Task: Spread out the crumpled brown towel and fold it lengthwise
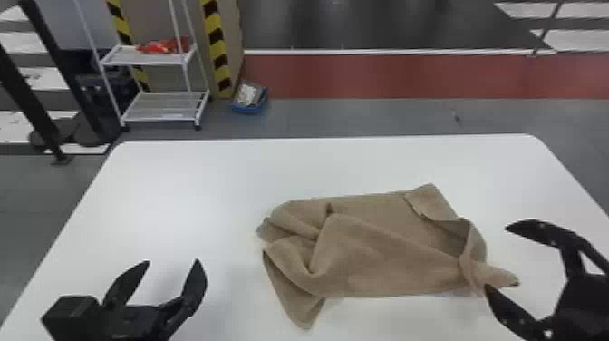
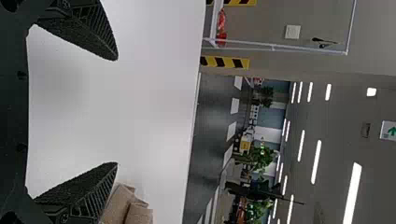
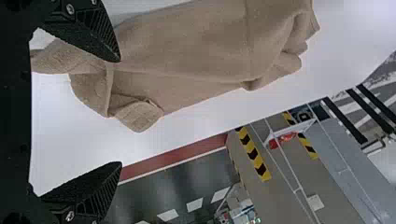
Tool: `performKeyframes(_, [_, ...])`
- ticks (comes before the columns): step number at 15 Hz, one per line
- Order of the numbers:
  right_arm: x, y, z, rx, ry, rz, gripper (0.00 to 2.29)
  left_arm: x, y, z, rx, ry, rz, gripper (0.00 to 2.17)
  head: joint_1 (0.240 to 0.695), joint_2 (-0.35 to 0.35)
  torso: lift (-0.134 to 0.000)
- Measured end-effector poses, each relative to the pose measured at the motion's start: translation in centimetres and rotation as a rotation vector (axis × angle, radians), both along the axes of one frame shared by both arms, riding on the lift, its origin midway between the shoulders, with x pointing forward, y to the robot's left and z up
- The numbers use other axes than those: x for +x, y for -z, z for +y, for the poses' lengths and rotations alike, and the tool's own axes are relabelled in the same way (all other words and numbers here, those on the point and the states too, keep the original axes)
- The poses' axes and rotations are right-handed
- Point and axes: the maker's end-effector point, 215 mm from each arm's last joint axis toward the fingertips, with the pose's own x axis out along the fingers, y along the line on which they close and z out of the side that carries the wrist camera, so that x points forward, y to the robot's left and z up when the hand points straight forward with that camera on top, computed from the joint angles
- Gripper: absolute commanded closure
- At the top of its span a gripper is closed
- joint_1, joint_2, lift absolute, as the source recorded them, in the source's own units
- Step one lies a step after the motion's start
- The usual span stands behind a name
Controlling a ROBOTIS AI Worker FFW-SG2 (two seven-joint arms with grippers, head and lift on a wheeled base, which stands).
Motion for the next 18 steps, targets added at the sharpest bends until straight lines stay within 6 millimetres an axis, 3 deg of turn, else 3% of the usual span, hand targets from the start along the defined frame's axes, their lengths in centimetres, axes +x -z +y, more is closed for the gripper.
performKeyframes(3, [-1.7,1.7,-2.5,-0.037,0.012,0.059,0.30,0.0,0.3,0.1,0.000,-0.003,0.005,0.08,0.695,-0.023,-0.125])
performKeyframes(6, [-1.9,3.5,-4.3,0.026,0.068,0.100,0.53,0.1,0.5,-0.1,-0.003,0.000,0.006,0.08,0.695,-0.056,-0.125])
performKeyframes(12, [-1.4,6.1,-5.1,0.100,0.125,0.177,0.53,-0.1,0.6,-0.1,-0.001,-0.001,0.010,0.08,0.695,-0.069,-0.125])
performKeyframes(16, [-1.0,7.5,-4.6,0.125,0.132,0.205,0.53,0.0,0.5,-0.5,-0.005,0.006,0.007,0.08,0.695,-0.067,-0.125])
performKeyframes(18, [-0.8,8.2,-4.1,0.138,0.132,0.215,0.77,-0.1,0.5,-0.5,-0.004,0.005,0.007,0.08,0.695,-0.063,-0.125])
